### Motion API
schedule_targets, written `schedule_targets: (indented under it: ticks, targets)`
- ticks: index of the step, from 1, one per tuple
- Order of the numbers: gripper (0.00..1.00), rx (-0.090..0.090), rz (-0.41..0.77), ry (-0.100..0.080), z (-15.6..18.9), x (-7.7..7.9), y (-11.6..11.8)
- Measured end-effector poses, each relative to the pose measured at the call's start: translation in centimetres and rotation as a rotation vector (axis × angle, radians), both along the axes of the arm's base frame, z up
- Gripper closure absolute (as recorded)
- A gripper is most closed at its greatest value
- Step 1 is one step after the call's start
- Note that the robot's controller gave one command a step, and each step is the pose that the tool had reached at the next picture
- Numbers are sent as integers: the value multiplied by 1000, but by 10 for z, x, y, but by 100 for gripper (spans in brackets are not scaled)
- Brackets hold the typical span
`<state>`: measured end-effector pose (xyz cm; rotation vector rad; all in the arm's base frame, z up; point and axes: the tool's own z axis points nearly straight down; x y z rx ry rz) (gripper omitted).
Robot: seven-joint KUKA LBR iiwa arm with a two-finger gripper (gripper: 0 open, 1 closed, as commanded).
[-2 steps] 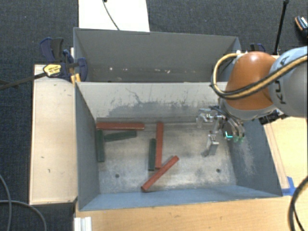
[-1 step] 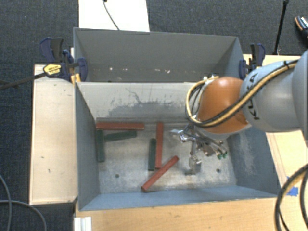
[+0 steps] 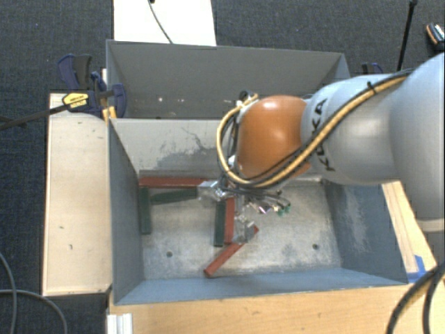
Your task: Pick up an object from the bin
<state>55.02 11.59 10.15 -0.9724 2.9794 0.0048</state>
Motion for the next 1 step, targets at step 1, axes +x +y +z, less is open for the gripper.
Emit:
schedule_targets:
  ticks: [1]
  targets:
    - [0,-5,404,-1,-1,8,-10]
